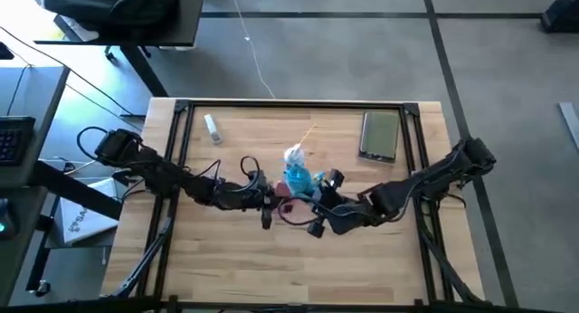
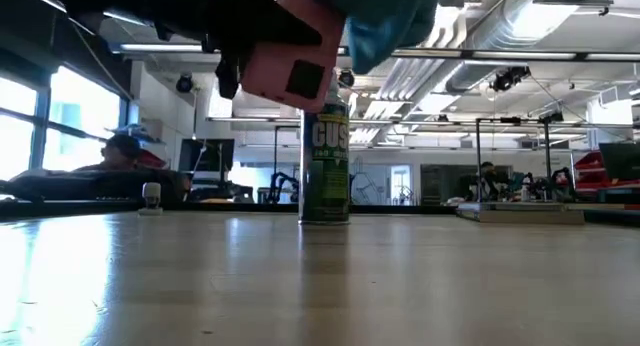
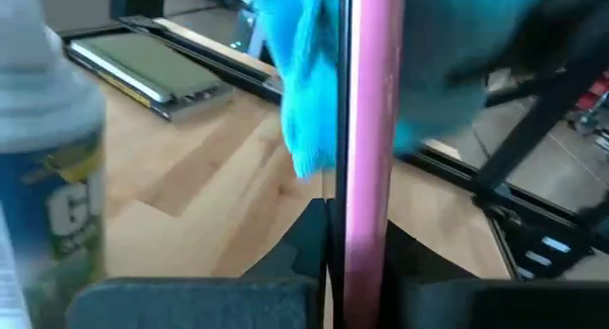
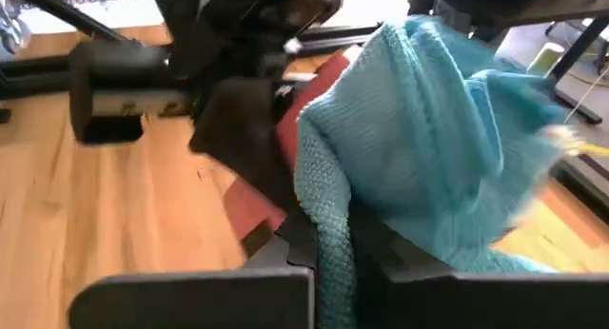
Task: Apply microfiber cloth
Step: Wipe the back and front of the cellphone with the blue microfiber cloth
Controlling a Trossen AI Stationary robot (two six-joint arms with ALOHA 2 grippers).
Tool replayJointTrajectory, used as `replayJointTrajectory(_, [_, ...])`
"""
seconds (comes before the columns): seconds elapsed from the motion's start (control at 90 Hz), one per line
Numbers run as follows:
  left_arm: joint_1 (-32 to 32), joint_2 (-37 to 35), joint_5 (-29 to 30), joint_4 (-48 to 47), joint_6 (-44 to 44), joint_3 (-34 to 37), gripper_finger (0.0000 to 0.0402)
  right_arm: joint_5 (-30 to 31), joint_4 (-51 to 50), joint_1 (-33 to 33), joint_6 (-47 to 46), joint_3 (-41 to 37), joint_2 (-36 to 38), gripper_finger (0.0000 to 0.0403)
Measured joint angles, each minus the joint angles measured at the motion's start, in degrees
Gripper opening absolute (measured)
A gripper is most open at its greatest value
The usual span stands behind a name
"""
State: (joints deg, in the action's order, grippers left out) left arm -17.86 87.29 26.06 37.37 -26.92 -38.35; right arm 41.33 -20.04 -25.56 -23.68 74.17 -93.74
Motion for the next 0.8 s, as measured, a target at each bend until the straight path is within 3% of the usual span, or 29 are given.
replayJointTrajectory(0.2, [0.6, 0.0, -2.3, 0.9, -1.4, -0.1, 0.0011, -2.0, 4.0, 0.1, 3.1, 0.0, -3.9, 0.0000])
replayJointTrajectory(0.356, [-0.1, 0.0, -6.1, 3.6, 0.0, -0.1, 0.0011, 3.6, 4.5, -0.4, 7.4, 0.0, -3.4, 0.0000])
replayJointTrajectory(0.578, [-2.2, 0.0, -7.0, 1.9, 4.8, 0.0, 0.0011, 11.7, 7.1, -1.8, 19.1, 0.0, 0.6, 0.0000])
replayJointTrajectory(0.711, [-4.1, 0.1, -9.2, -0.9, 13.0, 0.1, 0.0011, 18.8, 6.6, -3.8, 26.5, 0.0, 3.7, 0.0000])
replayJointTrajectory(0.8, [-6.3, 0.3, -4.7, -3.7, 23.5, 0.1, 0.0009, 21.4, 1.8, -5.7, 25.7, 0.0, 5.3, 0.0000])
